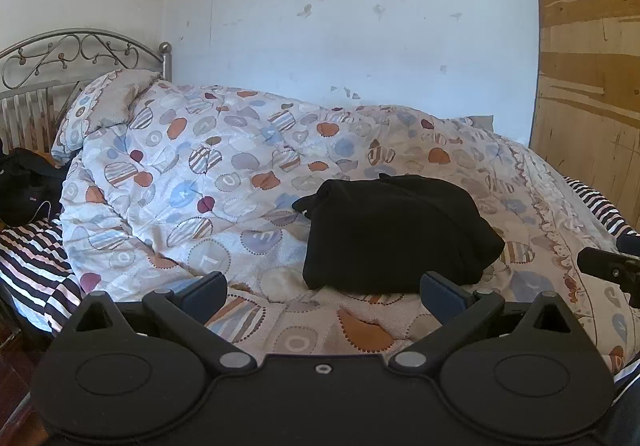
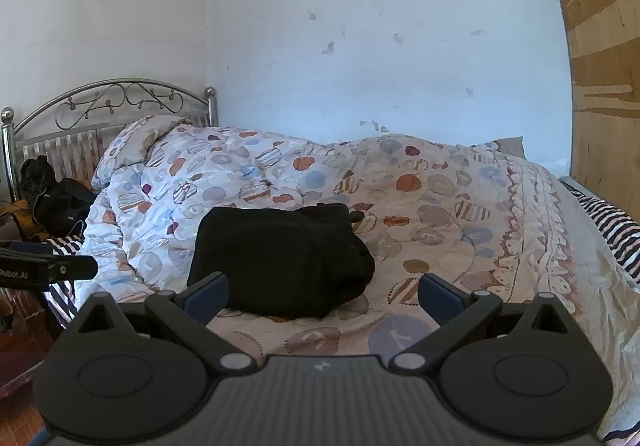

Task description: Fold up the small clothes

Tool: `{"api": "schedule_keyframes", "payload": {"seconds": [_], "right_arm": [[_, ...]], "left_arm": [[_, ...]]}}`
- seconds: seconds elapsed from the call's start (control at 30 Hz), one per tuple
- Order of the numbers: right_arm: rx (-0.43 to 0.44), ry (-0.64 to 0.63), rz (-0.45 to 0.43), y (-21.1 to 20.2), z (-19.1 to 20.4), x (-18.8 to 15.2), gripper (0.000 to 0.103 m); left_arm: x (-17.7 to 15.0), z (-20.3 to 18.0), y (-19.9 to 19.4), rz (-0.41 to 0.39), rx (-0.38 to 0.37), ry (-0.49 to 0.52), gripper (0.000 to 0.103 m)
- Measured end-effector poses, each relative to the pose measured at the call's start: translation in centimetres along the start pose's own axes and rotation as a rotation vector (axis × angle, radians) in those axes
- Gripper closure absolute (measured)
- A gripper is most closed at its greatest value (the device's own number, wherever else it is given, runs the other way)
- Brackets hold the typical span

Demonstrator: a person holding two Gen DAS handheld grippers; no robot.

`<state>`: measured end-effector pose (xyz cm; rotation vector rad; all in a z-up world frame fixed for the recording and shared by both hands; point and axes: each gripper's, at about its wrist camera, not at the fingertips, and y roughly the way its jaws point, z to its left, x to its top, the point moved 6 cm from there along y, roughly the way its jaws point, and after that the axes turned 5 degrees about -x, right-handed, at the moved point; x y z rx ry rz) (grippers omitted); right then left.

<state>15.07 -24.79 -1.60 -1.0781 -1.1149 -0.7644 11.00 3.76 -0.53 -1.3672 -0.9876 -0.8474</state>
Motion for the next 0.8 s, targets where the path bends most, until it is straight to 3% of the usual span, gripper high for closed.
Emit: {"api": "schedule_keyframes", "payload": {"seconds": [0.8], "right_arm": [[-0.02,0.037,0.095,3.9,-1.9,-1.9,0.0]], "left_arm": [[-1.3,-0.3,5.1,0.122,-0.005,-0.038,0.001]]}}
